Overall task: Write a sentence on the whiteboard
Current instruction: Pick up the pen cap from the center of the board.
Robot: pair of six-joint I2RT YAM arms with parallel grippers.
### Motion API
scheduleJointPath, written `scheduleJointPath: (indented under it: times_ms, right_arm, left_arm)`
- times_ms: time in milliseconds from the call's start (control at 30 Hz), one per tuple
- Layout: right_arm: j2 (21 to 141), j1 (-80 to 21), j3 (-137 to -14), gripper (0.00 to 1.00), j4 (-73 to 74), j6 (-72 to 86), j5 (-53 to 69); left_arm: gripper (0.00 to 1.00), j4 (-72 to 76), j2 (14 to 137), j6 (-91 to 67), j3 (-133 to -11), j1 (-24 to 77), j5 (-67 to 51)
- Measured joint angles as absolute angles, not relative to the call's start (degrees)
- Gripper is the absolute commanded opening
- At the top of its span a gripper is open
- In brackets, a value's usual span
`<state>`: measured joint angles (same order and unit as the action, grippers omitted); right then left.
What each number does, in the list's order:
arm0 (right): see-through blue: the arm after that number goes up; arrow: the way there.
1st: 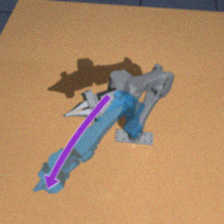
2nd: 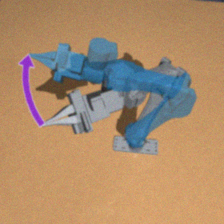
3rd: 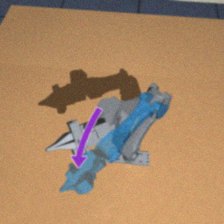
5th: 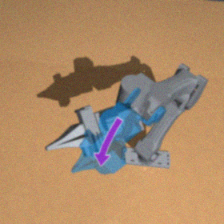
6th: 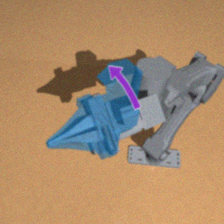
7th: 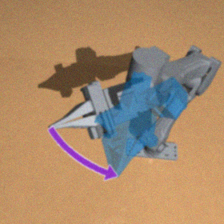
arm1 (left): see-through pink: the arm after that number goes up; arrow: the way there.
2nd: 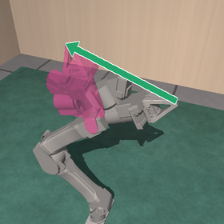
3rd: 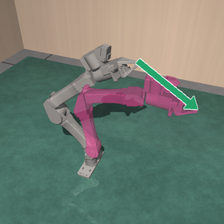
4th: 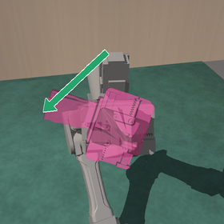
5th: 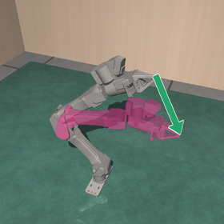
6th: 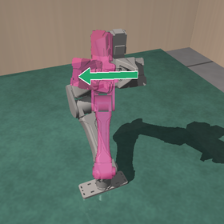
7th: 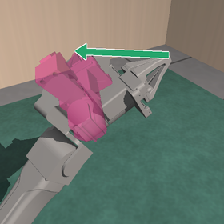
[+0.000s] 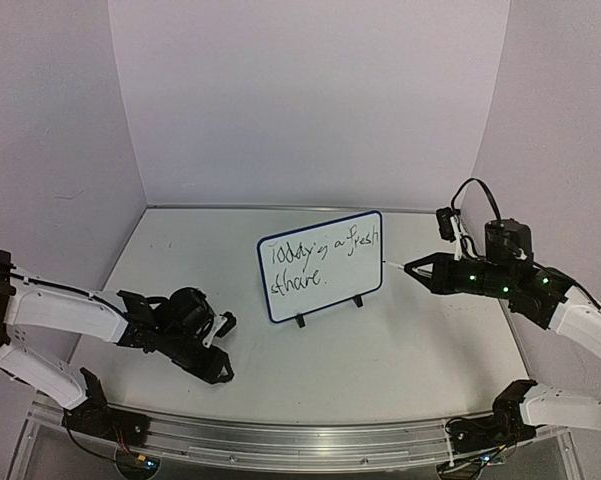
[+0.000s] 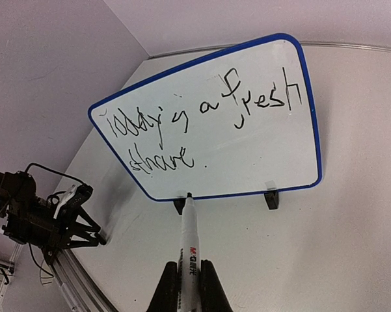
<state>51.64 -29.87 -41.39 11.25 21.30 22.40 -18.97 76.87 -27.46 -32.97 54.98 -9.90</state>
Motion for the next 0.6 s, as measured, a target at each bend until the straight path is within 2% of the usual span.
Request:
scheduleJointPath:
  times_ms: [167,400,600]
  right_arm:
    - [51.62,-29.87,-41.39,0.0,11.25,21.3,22.39]
    - [51.53,-29.87,-41.39,0.0,11.25,21.32,22.39]
    - [51.51,-29.87,-41.39,0.0,11.25,21.34,22.4]
  left_arm:
    - [0.44,-19.29,78.08,-27.38,-32.97,54.99,-10.33]
    - [0.38,-19.58,78.76,-27.55,-32.97,56.09,-10.97]
    - [0.37,-20.21,79.79,-28.61,-33.41,58.93,-10.95]
